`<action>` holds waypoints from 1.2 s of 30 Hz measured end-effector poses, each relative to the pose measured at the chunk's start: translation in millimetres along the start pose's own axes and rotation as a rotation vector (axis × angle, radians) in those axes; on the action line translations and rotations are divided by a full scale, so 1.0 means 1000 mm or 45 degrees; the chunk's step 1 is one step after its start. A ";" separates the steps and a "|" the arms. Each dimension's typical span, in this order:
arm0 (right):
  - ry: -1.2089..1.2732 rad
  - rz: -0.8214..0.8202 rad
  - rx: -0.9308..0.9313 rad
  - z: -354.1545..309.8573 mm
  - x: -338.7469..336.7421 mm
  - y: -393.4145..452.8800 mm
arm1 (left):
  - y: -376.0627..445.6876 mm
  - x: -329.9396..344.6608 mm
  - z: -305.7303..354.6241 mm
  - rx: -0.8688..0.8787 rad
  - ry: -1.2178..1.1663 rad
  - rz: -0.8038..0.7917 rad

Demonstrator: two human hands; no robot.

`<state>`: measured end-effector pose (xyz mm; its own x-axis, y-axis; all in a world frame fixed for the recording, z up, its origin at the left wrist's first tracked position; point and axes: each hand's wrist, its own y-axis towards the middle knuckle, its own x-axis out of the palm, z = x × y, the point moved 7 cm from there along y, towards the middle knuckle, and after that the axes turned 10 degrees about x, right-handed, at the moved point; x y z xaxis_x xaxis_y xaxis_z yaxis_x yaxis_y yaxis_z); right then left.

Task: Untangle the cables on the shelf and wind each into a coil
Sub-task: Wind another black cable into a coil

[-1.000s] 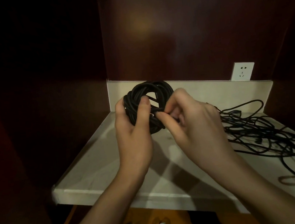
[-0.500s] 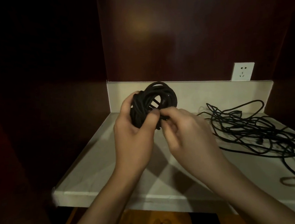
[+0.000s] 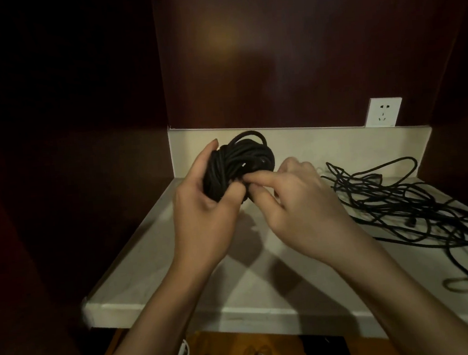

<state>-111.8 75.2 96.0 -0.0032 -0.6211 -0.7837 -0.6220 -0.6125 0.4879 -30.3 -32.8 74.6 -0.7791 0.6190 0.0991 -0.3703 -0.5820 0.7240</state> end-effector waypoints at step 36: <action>0.280 -0.569 -0.014 0.006 0.044 0.013 | 0.002 0.003 -0.016 0.075 0.500 -0.645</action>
<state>-124.9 43.2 65.8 0.4280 -0.3842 -0.8181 -0.5164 -0.8468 0.1275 -41.7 -40.2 65.2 -0.6464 0.5640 -0.5139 -0.7212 -0.2315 0.6529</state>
